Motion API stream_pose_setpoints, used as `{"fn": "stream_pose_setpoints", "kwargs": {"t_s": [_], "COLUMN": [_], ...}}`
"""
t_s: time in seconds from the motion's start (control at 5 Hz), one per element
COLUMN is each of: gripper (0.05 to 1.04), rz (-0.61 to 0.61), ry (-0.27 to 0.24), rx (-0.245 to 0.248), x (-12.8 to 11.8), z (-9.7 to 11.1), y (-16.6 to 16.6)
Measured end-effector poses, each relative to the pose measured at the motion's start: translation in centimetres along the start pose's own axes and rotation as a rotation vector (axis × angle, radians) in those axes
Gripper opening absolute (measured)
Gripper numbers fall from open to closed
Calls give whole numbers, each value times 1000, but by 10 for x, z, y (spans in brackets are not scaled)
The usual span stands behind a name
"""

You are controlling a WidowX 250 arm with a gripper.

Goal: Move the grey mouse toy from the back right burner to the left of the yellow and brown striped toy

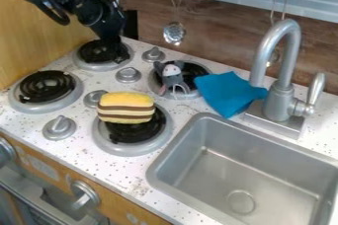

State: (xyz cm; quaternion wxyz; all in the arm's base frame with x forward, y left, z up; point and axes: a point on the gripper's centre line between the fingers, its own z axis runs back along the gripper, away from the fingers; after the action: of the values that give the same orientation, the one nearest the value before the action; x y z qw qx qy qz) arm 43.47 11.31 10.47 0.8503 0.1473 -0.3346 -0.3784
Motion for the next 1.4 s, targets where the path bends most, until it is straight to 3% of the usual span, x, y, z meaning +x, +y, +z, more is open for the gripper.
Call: {"fn": "stream_pose_setpoints", "kwargs": {"t_s": [0.2,0.4,0.6,1.2,1.4], "gripper": [1011,1011,1011,1011,959], "rz": [-134,-220,-256,-321,-337], "ry": [-61,-142,-183,-171,-204], "rx": [-93,-153,-202,-285,-319], "x": [10,22,30,33,43], "z": [-11,-11,-18,-50,-64], "y": [-3,-3,-12,-34,-47]}}
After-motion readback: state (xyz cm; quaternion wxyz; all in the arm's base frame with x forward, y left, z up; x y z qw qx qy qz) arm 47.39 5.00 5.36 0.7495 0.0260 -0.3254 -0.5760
